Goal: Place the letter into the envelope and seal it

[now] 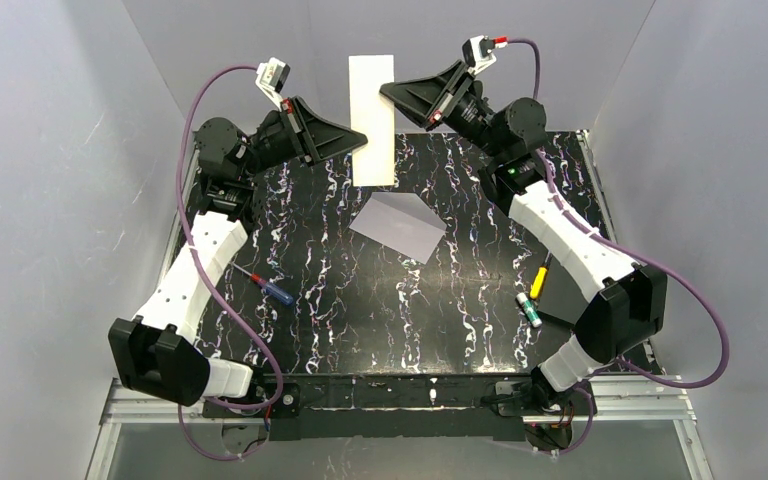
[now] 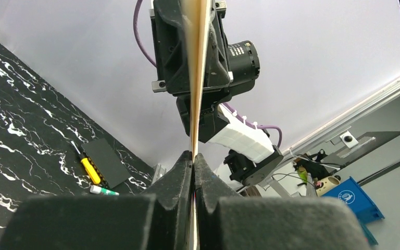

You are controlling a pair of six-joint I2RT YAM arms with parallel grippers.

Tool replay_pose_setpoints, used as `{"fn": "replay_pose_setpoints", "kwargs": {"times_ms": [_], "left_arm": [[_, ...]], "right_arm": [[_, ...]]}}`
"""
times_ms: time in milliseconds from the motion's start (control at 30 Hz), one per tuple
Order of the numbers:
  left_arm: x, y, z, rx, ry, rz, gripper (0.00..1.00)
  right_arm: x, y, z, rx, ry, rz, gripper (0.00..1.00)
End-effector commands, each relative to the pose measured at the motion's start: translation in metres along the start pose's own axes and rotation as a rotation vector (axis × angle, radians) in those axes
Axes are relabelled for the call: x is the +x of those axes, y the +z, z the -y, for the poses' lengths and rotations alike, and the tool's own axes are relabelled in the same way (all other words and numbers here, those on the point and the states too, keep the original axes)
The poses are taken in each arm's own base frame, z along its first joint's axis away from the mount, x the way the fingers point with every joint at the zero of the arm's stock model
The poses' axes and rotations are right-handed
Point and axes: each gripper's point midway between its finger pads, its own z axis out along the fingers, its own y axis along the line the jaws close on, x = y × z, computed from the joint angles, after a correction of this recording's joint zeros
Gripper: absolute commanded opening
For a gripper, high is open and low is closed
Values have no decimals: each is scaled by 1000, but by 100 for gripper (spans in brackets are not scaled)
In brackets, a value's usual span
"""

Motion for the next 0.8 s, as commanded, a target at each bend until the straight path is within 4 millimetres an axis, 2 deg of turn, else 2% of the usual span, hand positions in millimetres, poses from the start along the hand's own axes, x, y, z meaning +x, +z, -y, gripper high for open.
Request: {"fn": "replay_pose_setpoints", "kwargs": {"times_ms": [0,100,167,233,333,400,467,500,533,633,667,767], "left_arm": [[3,-3,13,45,60,-22,0],[5,-4,18,57,78,-41,0],[7,-4,20,67,87,-60,0],[10,-5,22,78,93,-86,0],[15,-5,21,91,91,-127,0],[17,-5,20,94,84,-143,0],[17,-4,18,90,74,-141,0],[15,-4,18,88,68,-135,8],[14,-3,18,84,63,-125,21],[5,-1,18,68,55,-72,43],[2,0,17,59,45,-47,47],[-2,5,20,51,35,9,48]], "right_arm": [[10,3,3,14,-104,-76,28],[22,-2,6,35,-173,-145,41],[25,-5,10,61,-218,-168,43],[27,-5,5,53,-250,-190,42],[27,0,-8,4,-271,-215,33],[26,2,-11,-21,-258,-212,21],[25,4,-15,-49,-241,-196,5],[23,5,-15,-50,-226,-184,1],[20,7,-13,-48,-214,-167,1],[7,10,-11,-34,-199,-80,1],[2,12,-10,-28,-192,-44,1],[-14,14,-13,-32,-176,54,1]]}}
